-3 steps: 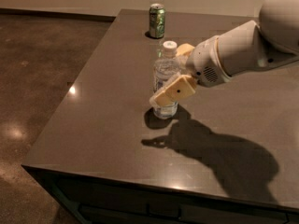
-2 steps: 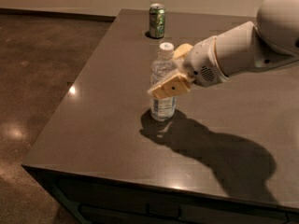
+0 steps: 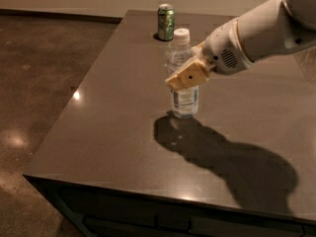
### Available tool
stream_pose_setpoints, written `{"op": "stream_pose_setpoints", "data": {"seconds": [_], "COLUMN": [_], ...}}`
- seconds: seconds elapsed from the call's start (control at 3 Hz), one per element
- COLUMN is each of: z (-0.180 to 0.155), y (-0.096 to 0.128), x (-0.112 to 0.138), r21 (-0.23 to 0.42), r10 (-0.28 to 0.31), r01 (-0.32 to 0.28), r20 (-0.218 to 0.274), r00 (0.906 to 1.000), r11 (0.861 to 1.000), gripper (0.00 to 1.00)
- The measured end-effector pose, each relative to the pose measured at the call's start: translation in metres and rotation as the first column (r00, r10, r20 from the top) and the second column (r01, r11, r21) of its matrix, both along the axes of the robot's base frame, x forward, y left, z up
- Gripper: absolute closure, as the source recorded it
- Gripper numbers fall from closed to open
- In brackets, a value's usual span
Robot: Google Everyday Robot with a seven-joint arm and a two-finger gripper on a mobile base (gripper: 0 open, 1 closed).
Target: Knock blue plastic bottle over
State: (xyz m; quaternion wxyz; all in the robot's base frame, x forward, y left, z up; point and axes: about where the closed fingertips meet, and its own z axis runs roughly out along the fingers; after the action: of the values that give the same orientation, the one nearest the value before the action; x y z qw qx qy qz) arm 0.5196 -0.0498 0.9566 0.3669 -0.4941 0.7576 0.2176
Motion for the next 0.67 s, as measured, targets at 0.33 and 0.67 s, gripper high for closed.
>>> {"op": "stream_pose_setpoints", "data": {"seconds": [0.33, 0.67], "z": [0.011, -0.004], "y": [-0.019, -0.034], "x": [0.008, 0.007], "r21": [-0.176, -0.395], "r10": [-0.03, -0.032], "r01": [0.019, -0.024], "r20": [-0.061, -0.133], "r00": [0.9977, 0.9906], "r11": [0.984, 0.918], "gripper": [1.0, 1.0]}}
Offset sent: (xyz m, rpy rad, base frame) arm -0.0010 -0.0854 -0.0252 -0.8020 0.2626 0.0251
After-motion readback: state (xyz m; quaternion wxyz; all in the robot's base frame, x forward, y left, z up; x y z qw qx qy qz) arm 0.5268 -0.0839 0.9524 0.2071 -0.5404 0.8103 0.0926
